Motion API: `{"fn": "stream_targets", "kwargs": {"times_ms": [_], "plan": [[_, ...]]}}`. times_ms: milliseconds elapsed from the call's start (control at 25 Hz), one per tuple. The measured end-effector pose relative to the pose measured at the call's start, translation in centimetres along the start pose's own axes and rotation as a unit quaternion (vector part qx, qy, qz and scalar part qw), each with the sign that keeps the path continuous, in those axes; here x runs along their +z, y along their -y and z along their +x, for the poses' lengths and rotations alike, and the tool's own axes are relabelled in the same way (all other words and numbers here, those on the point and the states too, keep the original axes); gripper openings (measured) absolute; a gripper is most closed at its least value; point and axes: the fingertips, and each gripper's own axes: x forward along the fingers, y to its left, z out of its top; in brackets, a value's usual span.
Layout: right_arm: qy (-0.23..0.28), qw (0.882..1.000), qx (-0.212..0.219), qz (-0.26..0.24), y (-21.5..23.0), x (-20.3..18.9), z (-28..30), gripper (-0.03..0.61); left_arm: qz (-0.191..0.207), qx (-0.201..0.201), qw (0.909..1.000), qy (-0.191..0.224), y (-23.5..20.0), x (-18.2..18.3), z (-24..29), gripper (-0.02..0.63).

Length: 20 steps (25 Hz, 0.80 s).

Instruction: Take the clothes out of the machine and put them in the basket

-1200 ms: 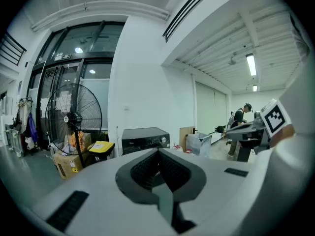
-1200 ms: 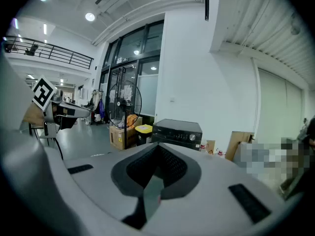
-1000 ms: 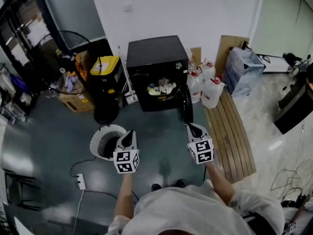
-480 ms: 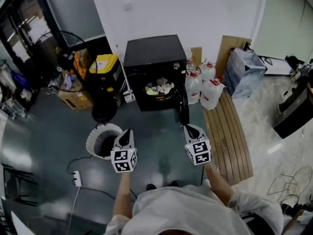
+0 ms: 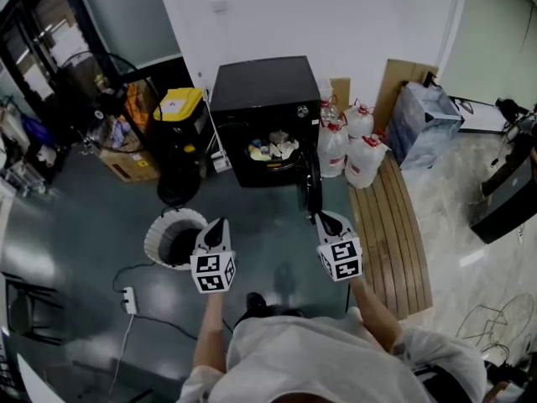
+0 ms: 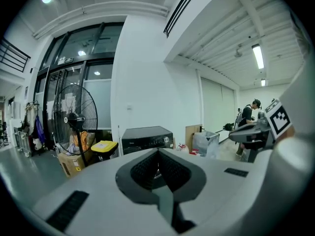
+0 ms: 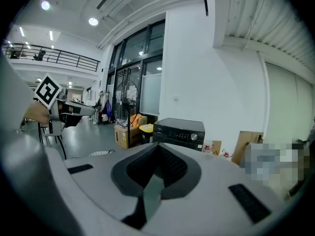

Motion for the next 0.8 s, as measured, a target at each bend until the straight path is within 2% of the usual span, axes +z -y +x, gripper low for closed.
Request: {"fn": "stream_targets", "kwargs": {"times_ms": [400,640,800], "plan": [[-0.005,1.000,0.010,0.002,-0.1,1.1,5.8,0.021,-0.009,0.002,0.9999,-0.013,-3.2,-0.4,4.5,0.018],[-0.009,1.000,-0.004,-0.002,0.6,2.4,12.3,0.021,-0.013,-0.015,0.9998,-0.008,-7.1,0.3,10.9,0.018],[-0.014,1.000,-0.020,-0.002,1.6,4.7,17.4,0.021,-0.011,-0.034,0.9993,-0.010,-10.3,1.8,16.3,0.018]]}}
